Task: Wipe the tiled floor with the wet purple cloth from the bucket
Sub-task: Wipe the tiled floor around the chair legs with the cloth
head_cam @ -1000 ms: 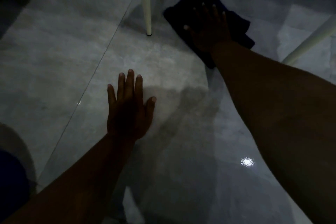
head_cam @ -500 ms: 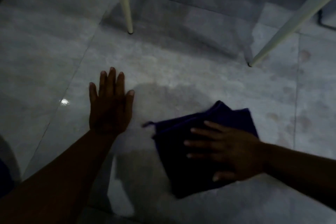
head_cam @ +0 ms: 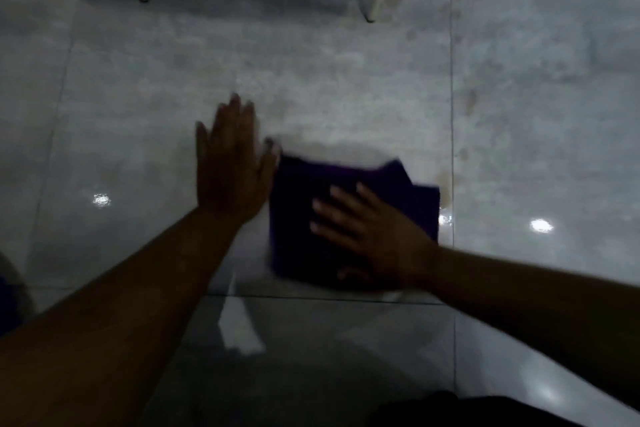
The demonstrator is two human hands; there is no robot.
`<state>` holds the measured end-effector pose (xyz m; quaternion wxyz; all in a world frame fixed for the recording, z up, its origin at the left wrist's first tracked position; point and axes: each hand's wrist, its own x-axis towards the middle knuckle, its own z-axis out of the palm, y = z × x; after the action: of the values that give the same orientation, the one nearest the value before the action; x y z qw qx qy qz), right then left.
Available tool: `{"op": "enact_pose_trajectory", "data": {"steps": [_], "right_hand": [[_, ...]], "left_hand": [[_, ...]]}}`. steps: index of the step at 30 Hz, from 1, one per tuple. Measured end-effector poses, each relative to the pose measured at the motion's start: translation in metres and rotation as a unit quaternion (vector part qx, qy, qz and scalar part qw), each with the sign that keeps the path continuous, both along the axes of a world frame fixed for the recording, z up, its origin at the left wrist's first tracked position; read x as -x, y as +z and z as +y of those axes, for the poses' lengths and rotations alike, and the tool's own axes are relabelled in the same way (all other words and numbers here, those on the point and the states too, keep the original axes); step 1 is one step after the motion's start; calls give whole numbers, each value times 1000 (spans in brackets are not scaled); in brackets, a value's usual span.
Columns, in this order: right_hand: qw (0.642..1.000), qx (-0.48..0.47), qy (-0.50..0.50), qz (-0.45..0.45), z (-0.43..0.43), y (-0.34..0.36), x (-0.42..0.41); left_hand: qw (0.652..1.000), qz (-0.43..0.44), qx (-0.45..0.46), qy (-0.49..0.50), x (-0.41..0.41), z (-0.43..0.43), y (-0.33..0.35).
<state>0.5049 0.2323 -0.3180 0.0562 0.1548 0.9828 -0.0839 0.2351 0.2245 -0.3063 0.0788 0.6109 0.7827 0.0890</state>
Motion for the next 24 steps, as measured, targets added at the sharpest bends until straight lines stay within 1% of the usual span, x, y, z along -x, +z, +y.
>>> {"op": "enact_pose_trajectory", "data": {"steps": [2,3,4,6,8,10,12,14,17,19,21,22,23,24], "right_hand": [[999,24,39,-6,-23,3,-52],[999,17,46,-9,-16,4,-78],[999,9,32,-19,0,5,-101],[997,-5,-62,-42,42,8,-134],[979,-14,-198,-52,89,12,-142],[949,-19,-311,-49,129,15,-120],[932,-28,-358,-44,149,15,-78],[945,-32,-324,-37,144,13,-40],[985,-25,-169,-9,83,3,-24],[998,3,-67,15,31,1,-50],[999,34,13,30,3,1,-101],[998,38,30,33,4,0,-131],[999,32,21,26,15,0,-160],[1000,18,-9,13,34,1,-183]], "left_hand": [[998,-1,25,-52,-21,-12,-7],[996,12,37,-77,-25,-17,-13],[994,26,44,-94,-26,-22,-18],[992,51,45,-111,-27,-26,-26],[991,62,35,-114,-28,-28,-28],[991,62,15,-115,-28,-28,-27],[992,62,-4,-107,-29,-26,-23],[994,58,-31,-91,-33,-15,-18],[997,21,-47,-60,-39,12,-13],[998,-4,-38,-56,-43,34,-13],[997,1,-24,-69,-46,59,-16],[997,6,-16,-74,-48,71,-17],[997,9,-6,-74,-51,84,-18],[997,11,4,-71,-54,95,-19]]}}
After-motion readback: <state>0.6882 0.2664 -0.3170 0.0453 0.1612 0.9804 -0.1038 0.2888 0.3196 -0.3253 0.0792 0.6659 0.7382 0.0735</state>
